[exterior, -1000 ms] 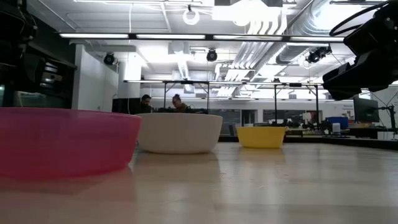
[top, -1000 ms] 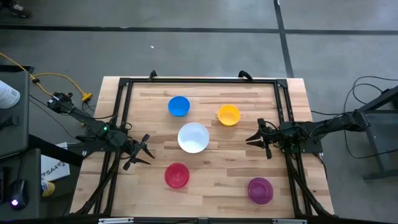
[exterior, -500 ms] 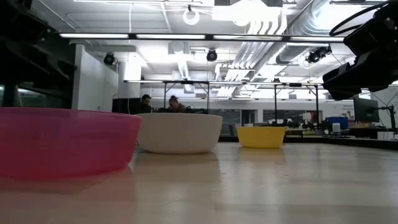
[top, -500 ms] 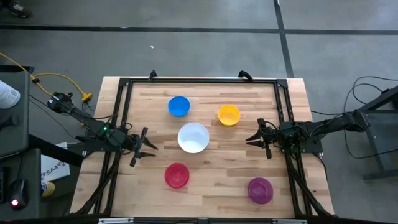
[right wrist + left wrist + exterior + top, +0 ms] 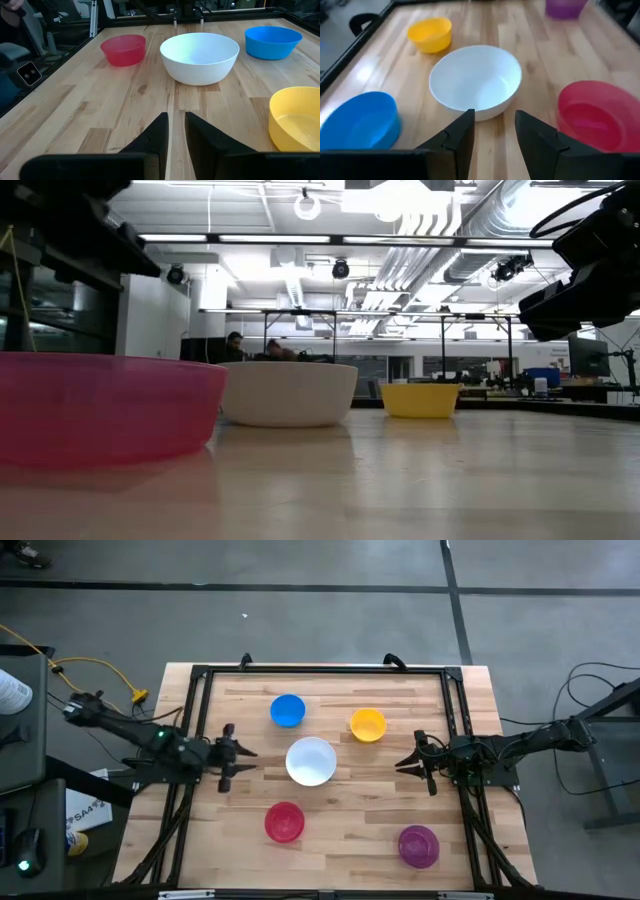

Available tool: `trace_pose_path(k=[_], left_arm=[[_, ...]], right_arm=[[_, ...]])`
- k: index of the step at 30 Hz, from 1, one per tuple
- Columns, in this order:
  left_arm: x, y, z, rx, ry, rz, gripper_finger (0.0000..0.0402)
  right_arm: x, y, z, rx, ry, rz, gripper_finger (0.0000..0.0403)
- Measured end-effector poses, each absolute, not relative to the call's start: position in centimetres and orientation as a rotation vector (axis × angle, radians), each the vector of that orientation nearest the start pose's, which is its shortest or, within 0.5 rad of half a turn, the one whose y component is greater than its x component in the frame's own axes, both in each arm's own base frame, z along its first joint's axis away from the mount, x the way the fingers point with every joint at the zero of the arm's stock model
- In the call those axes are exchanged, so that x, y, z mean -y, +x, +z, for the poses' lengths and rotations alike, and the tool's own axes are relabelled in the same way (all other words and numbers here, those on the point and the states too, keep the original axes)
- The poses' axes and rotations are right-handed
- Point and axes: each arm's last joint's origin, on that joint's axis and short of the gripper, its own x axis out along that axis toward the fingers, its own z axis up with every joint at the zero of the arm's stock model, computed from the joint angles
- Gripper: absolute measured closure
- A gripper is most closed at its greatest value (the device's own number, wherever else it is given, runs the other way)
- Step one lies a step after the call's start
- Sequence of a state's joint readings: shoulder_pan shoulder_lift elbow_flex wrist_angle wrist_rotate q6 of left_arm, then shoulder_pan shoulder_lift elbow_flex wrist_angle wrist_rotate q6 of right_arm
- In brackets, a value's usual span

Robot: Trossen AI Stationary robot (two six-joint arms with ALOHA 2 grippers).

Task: Nest bowls inside each other
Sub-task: Stack the blue bowl on top of the white bowl

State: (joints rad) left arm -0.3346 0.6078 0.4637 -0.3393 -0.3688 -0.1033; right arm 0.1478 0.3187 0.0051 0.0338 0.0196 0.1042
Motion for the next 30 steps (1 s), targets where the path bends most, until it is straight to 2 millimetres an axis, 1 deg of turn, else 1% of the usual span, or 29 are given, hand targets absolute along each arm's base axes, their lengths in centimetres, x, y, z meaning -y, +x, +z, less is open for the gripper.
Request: trace_pose_path(k=[3, 7, 9, 13, 17, 20, 24, 26, 30], left_arm=[[3.5, 15.4, 24.1, -0.541, 0.096, 0.035, 0.0261], [2.9, 18.5, 24.0, -0.695, 0.122, 0.039, 0.0261], [2.2, 20.2, 23.7, -0.780, 0.135, 0.048, 0.0261], [0.5, 23.5, 23.9, -0.892, 0.151, 0.047, 0.0261], [-1.7, 25.9, 24.5, -0.954, 0.178, 0.083, 0.0261], [-3.8, 26.7, 24.8, -0.996, 0.177, 0.133, 0.0261], [-6.4, 26.4, 24.6, -1.031, 0.144, 0.174, 0.0261], [-7.3, 26.1, 24.6, -1.038, 0.102, 0.172, 0.0261], [-8.4, 25.6, 24.5, -1.052, 0.061, 0.167, 0.0261]], right_arm=[[-1.6, 11.3, 14.1, -0.285, 0.080, 0.113, 0.0346], [-1.6, 11.3, 14.1, -0.286, 0.080, 0.112, 0.0346], [-1.6, 11.3, 14.1, -0.286, 0.080, 0.113, 0.0346], [-1.6, 11.3, 14.1, -0.285, 0.080, 0.113, 0.0346], [-1.6, 11.3, 14.1, -0.285, 0.080, 0.113, 0.0346], [-1.6, 11.3, 14.1, -0.285, 0.080, 0.112, 0.0346], [-1.6, 11.3, 14.1, -0.286, 0.080, 0.113, 0.0346], [-1.6, 11.3, 14.1, -0.285, 0.080, 0.113, 0.0346], [-1.6, 11.3, 14.1, -0.286, 0.080, 0.112, 0.0346]])
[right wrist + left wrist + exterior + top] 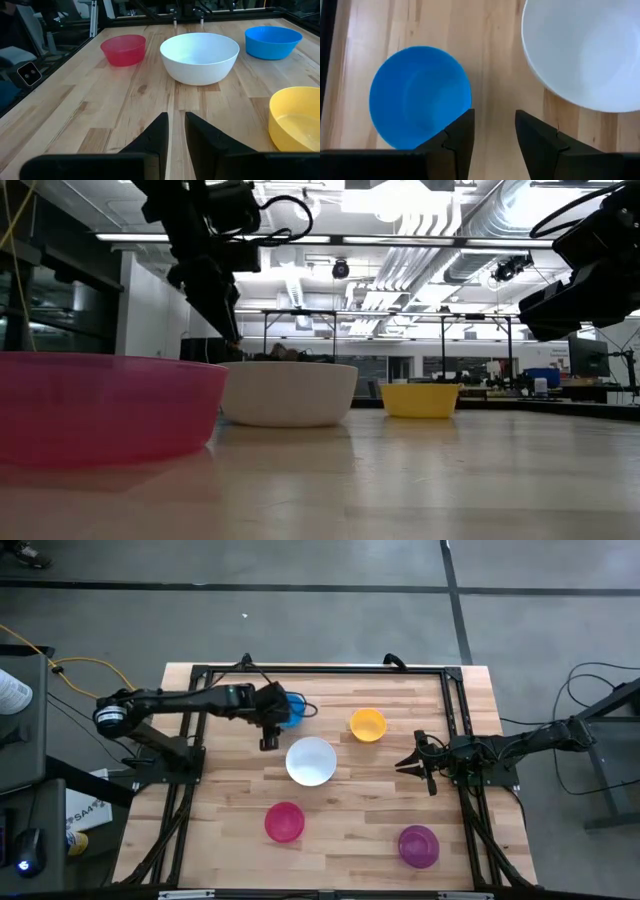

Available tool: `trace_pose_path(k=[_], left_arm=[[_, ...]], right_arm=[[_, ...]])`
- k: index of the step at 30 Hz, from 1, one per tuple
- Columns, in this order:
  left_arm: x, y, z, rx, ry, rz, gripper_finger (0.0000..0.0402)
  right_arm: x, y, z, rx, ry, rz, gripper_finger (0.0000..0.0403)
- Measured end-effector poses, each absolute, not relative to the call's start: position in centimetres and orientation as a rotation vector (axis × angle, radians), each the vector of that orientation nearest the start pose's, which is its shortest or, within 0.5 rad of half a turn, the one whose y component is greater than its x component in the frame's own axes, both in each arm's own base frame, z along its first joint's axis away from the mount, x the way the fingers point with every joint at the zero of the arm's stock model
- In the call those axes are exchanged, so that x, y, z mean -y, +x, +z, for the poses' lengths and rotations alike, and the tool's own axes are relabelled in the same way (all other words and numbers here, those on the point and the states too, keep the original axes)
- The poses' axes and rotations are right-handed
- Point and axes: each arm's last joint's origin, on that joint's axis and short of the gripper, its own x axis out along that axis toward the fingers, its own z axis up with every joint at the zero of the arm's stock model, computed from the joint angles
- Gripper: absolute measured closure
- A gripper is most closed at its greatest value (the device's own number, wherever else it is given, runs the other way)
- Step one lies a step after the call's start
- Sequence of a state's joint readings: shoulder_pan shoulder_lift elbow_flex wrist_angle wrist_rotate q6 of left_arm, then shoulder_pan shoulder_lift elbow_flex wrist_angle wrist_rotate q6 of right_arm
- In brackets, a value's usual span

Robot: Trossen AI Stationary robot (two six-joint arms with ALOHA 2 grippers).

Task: Nest bowls inside each other
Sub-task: Stack the blue bowl on top of the white bowl

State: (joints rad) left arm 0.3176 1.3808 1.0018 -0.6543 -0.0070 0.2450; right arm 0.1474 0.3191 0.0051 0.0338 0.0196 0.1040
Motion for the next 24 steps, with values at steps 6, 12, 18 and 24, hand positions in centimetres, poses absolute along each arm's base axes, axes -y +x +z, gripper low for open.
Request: trace_pose_path(k=[6, 12, 18, 24], left_arm=[[-10.1, 25.5, 22.6, -1.153, 0.007, 0.135, 0.0261], [-11.6, 27.5, 21.5, -1.263, 0.032, 0.070, 0.0261], [-12.5, 29.4, 21.8, -1.290, 0.059, 0.026, 0.0261], [-13.1, 29.6, 21.4, -1.307, 0.049, 0.034, 0.0261]], right_arm=[[-1.6, 11.3, 14.1, -0.285, 0.080, 0.112, 0.0346], [-1.6, 11.3, 14.1, -0.286, 0.080, 0.112, 0.0346], [-1.6, 11.3, 14.1, -0.285, 0.079, 0.111, 0.0346], [-1.6, 11.3, 14.1, -0.286, 0.079, 0.110, 0.0346]])
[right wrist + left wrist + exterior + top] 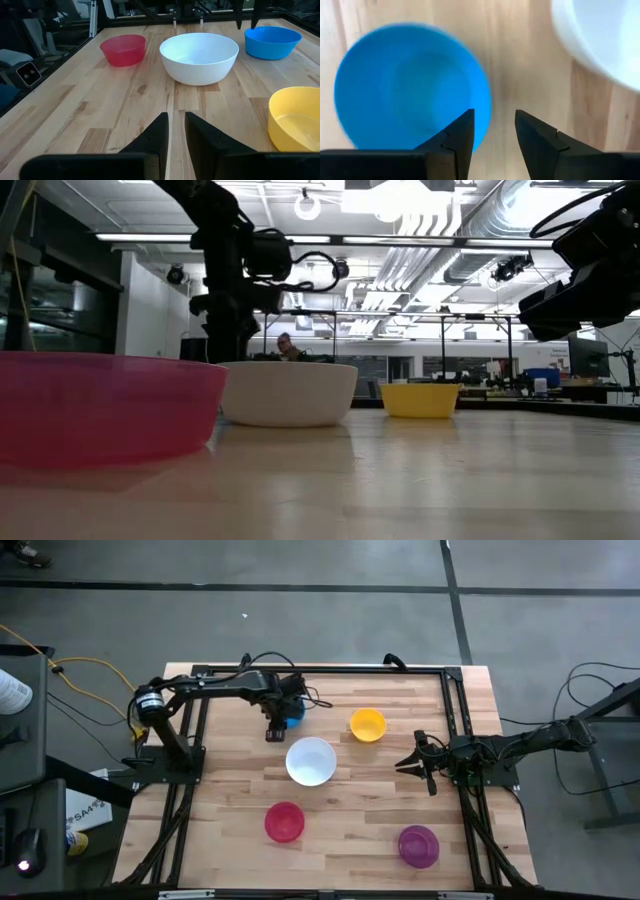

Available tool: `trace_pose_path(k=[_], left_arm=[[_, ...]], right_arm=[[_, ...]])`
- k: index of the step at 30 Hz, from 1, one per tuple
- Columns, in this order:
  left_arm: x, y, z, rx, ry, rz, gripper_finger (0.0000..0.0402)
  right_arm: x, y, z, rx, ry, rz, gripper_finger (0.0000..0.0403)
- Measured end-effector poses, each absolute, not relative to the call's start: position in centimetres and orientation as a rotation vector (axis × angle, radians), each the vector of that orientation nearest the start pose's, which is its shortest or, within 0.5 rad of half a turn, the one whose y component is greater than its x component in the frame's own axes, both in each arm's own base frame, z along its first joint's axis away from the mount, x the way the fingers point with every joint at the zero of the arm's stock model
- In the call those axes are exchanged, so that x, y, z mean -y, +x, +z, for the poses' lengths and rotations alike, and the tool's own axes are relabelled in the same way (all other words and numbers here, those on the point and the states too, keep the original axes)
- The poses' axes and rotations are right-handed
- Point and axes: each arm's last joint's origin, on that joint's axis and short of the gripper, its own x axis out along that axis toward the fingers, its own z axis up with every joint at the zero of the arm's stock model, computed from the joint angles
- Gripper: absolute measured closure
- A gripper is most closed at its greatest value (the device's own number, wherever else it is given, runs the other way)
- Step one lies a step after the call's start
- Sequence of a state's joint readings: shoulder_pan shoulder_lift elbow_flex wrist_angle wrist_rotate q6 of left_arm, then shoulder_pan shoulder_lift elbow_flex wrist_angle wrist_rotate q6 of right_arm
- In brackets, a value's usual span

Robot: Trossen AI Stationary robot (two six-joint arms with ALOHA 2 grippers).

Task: Nest bowls inside each other
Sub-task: Stack the blue bowl on top of the white bowl

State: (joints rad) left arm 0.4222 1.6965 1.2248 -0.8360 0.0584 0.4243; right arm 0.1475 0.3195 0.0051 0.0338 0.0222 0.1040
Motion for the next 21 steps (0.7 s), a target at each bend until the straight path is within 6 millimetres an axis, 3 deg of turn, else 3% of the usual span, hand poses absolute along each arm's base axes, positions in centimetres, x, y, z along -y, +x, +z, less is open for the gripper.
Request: trace_pose_path(k=[21], left_arm=[[-13.86, 29.78, 20.35, -1.317, 0.021, 0.058, 0.0261]], right_arm=[[-1.61, 11.27, 14.10, -0.286, 0.079, 0.109, 0.0346]])
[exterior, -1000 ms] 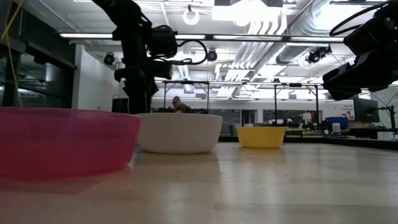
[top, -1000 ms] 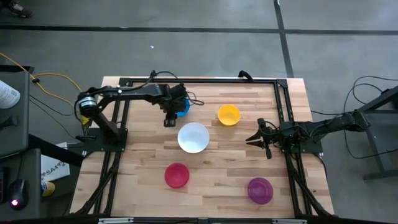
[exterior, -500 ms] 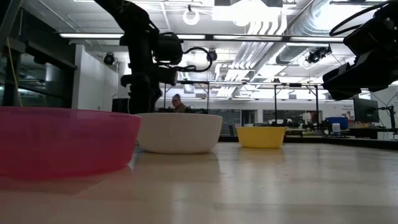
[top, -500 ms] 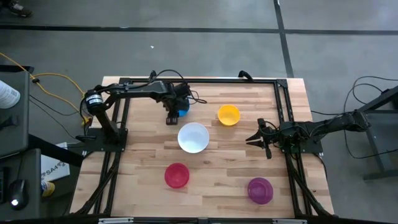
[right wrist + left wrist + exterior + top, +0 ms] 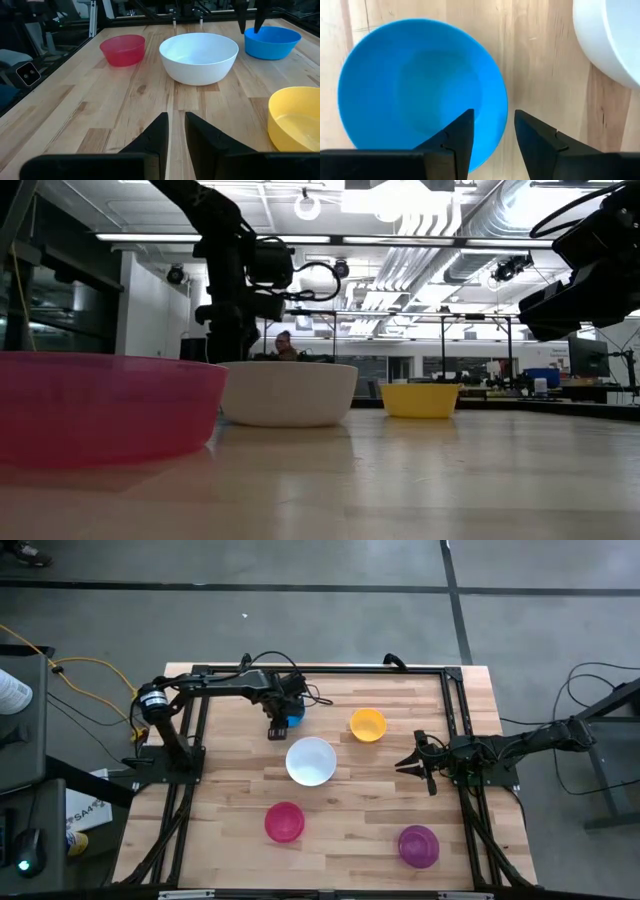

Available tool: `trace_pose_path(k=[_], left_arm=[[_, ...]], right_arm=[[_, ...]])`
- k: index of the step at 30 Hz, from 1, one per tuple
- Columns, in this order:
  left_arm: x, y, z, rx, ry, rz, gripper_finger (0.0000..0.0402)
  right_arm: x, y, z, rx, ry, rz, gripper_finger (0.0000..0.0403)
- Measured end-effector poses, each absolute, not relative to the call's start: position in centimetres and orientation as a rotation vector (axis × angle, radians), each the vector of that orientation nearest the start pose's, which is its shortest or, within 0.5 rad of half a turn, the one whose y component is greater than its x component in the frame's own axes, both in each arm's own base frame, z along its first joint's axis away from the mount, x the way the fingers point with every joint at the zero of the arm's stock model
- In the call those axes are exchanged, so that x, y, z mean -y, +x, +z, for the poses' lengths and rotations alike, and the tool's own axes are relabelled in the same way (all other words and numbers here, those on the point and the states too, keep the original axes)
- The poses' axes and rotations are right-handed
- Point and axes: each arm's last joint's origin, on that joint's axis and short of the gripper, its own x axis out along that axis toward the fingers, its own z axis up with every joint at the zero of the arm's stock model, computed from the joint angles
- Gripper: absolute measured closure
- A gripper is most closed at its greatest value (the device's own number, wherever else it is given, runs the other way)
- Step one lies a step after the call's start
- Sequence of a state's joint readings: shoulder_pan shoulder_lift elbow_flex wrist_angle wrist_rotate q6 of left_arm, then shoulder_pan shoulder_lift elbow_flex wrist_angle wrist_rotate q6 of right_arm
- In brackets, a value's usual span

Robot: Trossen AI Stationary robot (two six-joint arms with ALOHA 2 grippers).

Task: Nest bowls inside each other
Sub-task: Stack the blue bowl on top of the white bowl

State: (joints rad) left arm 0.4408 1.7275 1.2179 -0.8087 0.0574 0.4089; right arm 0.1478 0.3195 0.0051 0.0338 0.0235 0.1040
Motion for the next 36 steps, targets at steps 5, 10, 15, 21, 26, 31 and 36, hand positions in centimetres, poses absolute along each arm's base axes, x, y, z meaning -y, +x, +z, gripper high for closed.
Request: trace_pose_path(k=[5, 10, 15, 21, 26, 31, 36], left_arm=[[-14.1, 29.9, 19.7, -1.332, -0.007, 0.070, 0.0261], [-14.1, 30.0, 19.5, -1.333, -0.009, 0.067, 0.0261], [-14.2, 30.2, 18.8, -1.352, -0.015, 0.061, 0.0261], [-14.3, 30.3, 18.9, -1.335, -0.007, 0.071, 0.0261], [-14.3, 30.3, 18.9, -1.334, -0.030, 0.083, 0.0261], [-14.2, 30.2, 18.9, -1.346, -0.042, 0.081, 0.0261], [-14.1, 30.0, 18.9, -1.370, -0.063, 0.084, 0.0261]], right_arm=[[-1.6, 11.3, 14.1, -0.286, 0.079, 0.109, 0.0346], [-1.6, 11.3, 14.1, -0.286, 0.079, 0.109, 0.0346], [-1.6, 11.3, 14.1, -0.286, 0.079, 0.109, 0.0346], [-1.6, 11.3, 14.1, -0.286, 0.079, 0.109, 0.0346], [-1.6, 11.3, 14.1, -0.286, 0.079, 0.109, 0.0346], [-1.6, 11.3, 14.1, -0.286, 0.079, 0.109, 0.0346], [-1.6, 11.3, 14.1, -0.286, 0.079, 0.109, 0.0346]])
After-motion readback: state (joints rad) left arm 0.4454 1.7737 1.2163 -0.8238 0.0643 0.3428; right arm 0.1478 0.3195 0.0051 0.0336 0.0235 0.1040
